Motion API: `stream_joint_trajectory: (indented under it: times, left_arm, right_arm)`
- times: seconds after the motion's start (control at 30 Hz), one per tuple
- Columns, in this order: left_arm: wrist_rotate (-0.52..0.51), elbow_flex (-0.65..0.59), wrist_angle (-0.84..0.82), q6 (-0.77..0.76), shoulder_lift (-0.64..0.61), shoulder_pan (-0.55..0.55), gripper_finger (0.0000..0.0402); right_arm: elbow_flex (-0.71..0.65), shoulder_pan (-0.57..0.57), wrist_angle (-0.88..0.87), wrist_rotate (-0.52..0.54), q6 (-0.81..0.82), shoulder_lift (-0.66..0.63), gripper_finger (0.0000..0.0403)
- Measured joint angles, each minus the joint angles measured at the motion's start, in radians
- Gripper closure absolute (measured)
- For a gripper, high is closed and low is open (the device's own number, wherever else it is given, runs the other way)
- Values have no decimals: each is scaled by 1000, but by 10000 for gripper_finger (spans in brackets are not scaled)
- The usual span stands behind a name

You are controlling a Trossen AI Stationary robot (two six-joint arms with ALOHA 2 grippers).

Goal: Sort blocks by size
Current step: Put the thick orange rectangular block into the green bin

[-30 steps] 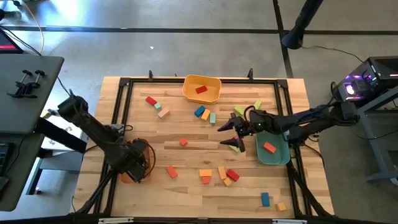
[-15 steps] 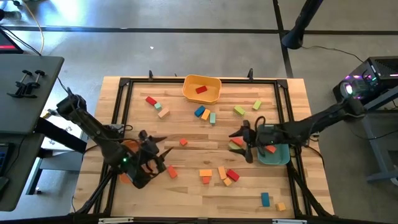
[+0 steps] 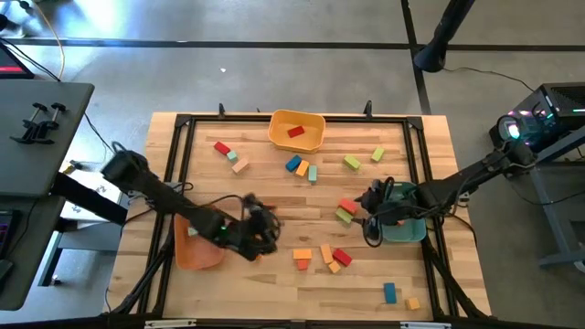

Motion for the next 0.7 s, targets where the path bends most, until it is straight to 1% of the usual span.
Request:
stream_joint_trajectory:
  times: [0.07,0.13,0.17,0.23,0.3,0.37,0.5,0.6,0.7]
  left_arm:
    - [89,0,215,152,67,26,177]
    - [195,0,434,295,130,56,177]
    - [253,0,518,348,157,74,177]
    - [360,0,612,404,192,117,177]
    - [450,0,627,416,196,158,177]
    - [513,0,629,417,190,192,177]
    - [573,0,626,442,172,237,177]
    - [578,0,625,474,163,264,177]
    - [599,-20,629,479,160,295,177]
  right_arm:
    - [-2,-16,4,53,-20,0,96]
    - [-2,-43,25,72,-45,0,96]
    - [-2,-60,38,72,-59,0,96]
    - [-2,-100,55,69,-75,0,96]
    - [-2,-145,58,59,-88,0,96]
    - [-2,-192,57,38,-89,0,96]
    - [-3,-284,59,-2,-124,8,96]
    - [-3,-342,69,-20,-132,24,96]
    - [-3,-371,98,-39,-144,53,96]
